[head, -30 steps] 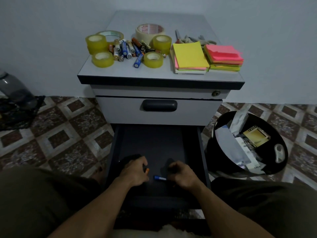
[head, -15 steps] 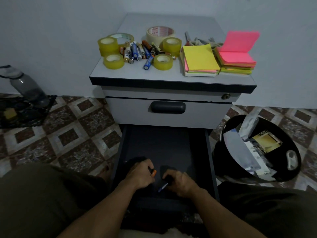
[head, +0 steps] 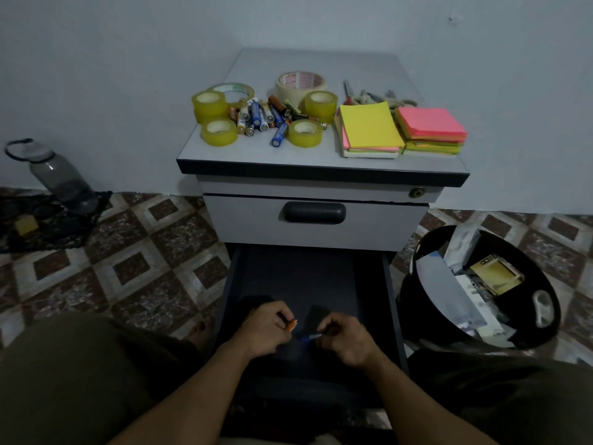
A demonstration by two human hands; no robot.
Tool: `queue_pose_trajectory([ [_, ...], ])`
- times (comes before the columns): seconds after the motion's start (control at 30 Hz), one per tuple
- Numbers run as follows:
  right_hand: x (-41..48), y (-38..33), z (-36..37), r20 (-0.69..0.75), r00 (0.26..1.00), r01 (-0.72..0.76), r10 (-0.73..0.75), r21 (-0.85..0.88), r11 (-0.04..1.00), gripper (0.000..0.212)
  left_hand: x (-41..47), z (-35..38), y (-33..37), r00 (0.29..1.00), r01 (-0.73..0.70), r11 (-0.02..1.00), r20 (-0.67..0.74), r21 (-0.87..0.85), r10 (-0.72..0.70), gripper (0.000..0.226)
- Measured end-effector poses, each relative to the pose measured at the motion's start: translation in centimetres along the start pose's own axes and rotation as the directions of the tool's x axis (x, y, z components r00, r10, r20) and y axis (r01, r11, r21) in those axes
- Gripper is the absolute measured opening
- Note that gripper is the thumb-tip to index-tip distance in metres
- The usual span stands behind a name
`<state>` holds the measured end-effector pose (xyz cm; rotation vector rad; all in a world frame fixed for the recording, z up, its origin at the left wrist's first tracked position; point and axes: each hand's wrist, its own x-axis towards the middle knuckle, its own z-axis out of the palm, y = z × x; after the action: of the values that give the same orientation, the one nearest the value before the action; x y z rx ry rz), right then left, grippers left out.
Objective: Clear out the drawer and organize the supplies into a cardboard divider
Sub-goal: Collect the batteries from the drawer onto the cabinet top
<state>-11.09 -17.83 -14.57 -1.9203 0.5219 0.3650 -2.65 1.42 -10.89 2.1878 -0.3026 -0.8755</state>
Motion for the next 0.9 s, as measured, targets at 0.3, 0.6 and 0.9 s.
queue_pose_trajectory([
  [0.3, -3.2, -4.9, -2.9, -0.148, 0.983, 0.137, -0.111, 0.175, 0.975, 0.017, -3.3, -3.0, 3.9, 0.995, -0.091, 0.992, -0.037, -0.092, 0.088, 0.022],
  [0.6, -7.8, -14.2, -7.3, -0.139, 0.922, 0.375, -0.361, 0.093, 0.922, 0.012, -9.5, -9.6, 9.5, 0.926, -0.274, 0.958, -0.291, -0.083, 0.240, 0.018],
  [0.9, -7.9, -27.9, -12.8, -0.350, 0.735, 0.559, -0.580, -0.172, 0.811, 0.016, -9.8, -19.9, 18.5, 0.670, -0.415, 0.903, -0.636, 0.108, 0.384, 0.015],
])
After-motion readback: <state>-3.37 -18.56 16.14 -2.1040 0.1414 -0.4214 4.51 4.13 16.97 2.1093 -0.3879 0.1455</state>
